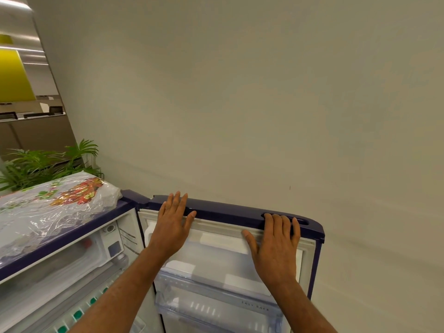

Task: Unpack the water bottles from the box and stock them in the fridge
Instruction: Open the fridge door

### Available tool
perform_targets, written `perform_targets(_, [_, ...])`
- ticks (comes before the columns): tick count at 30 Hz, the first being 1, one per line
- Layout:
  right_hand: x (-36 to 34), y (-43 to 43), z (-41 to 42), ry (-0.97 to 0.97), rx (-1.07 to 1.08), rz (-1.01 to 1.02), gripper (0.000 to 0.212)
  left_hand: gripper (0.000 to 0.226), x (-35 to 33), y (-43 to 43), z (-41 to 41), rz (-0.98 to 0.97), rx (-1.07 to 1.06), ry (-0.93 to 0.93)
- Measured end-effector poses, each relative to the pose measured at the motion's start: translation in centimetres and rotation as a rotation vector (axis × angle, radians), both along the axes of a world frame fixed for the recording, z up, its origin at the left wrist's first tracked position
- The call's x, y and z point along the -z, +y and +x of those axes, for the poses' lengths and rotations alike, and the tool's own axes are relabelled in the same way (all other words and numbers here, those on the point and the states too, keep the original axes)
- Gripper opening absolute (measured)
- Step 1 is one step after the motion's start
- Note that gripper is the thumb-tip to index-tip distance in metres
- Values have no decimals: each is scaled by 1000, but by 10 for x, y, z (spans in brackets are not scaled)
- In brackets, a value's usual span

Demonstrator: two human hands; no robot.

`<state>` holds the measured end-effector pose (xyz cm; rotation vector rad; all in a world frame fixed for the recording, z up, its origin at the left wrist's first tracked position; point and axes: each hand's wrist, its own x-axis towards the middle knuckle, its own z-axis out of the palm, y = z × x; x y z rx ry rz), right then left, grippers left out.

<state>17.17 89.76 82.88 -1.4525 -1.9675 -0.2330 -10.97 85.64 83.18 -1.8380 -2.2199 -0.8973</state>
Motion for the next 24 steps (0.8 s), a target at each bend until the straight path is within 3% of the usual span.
perform_targets(8, [3,21,-2,29,-14,9,65,97,3,7,-5,33,-25,135])
perform_targets(13, [5,34,-3,57,-40,20,64,78,7,15,-2,49,-65,147])
perform_targets(18, [9,52,-4,93,-74,45,64,90,8,24,0,23,-102,170])
perform_targets(24, [10,74,-4,49,-107,47,65,88,9,35,4,4,-154,194])
